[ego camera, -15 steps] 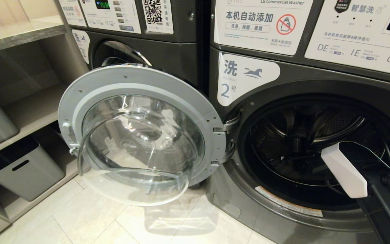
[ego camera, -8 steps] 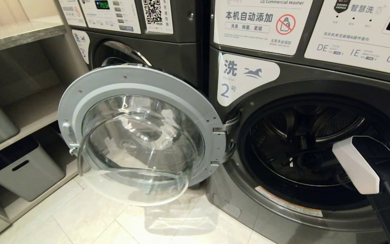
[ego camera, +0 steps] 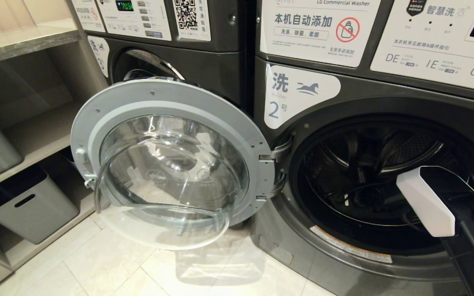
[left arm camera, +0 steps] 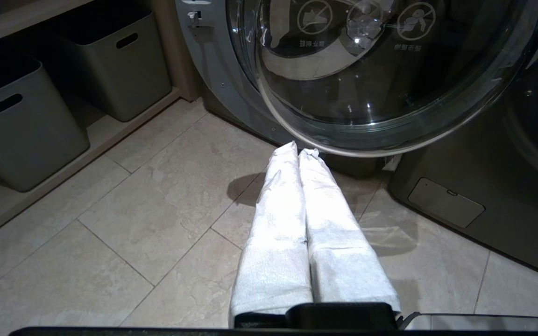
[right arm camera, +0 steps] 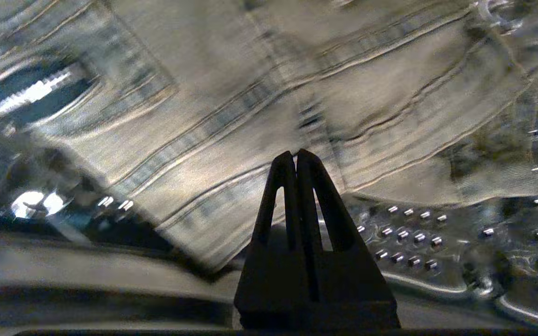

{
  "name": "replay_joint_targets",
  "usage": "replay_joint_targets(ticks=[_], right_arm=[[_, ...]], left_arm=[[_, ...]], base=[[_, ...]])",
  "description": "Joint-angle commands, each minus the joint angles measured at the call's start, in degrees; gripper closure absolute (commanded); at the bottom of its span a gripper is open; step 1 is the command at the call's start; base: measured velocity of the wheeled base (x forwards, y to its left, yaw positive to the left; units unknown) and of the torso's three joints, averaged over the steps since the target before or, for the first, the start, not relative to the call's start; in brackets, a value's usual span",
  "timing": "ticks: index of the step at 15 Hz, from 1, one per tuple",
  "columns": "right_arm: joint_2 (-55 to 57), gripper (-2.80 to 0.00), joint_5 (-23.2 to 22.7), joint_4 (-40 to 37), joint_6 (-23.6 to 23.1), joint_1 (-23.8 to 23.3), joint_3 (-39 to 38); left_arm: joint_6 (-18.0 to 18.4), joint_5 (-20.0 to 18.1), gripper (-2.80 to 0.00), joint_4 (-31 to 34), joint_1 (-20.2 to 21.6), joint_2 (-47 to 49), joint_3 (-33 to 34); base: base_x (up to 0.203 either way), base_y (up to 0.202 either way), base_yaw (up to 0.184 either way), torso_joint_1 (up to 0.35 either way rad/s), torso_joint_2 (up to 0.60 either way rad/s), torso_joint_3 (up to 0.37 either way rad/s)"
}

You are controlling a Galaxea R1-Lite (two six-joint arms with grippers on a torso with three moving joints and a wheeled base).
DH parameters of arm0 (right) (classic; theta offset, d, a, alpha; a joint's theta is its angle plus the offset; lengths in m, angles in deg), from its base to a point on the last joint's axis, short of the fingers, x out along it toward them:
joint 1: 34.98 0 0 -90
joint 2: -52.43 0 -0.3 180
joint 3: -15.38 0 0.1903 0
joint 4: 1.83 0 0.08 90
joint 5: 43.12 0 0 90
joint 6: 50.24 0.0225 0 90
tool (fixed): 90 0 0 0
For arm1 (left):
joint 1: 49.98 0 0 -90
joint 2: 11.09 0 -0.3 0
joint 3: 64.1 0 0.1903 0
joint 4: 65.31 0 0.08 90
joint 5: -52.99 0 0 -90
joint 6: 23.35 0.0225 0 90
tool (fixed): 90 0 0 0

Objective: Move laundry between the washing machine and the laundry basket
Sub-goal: Pick a cloth and place it into the basket

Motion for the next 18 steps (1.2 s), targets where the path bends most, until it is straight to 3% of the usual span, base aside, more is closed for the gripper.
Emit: replay_joint_targets(ticks=[1,2,6,13,18], right_arm=[[0.04,0.00,0.11,-0.09,0.07,0.21,0.00],[-0.07,-2.80,0.11,-0.20,0.10,0.21,0.00],[-0.57,-2.80,0.11,-0.53,0.38,0.03,0.09],[1.24,-2.80,-4.10,-0.19,0.24,-1.28,0.30],[3.49,-2.80,-4.29,4.02,0.21,-1.55,0.44]], left_arm=[[0.00,0.02,0.00,-0.05,0.00,0.00,0.00],[0.00,0.02,0.00,-0.06,0.00,0.00,0.00],[0.00,0.02,0.00,0.03,0.00,0.00,0.00],[0.00,0.02,0.00,-0.06,0.00,0.00,0.00],[0.00,0.02,0.00,-0.04,0.00,0.00,0.00]], base=[[0.000,0.000,0.000,0.000,0.00,0.000],[0.000,0.000,0.000,0.000,0.00,0.000],[0.000,0.000,0.000,0.000,0.00,0.000],[0.000,0.000,0.000,0.000,0.00,0.000],[0.000,0.000,0.000,0.000,0.00,0.000]])
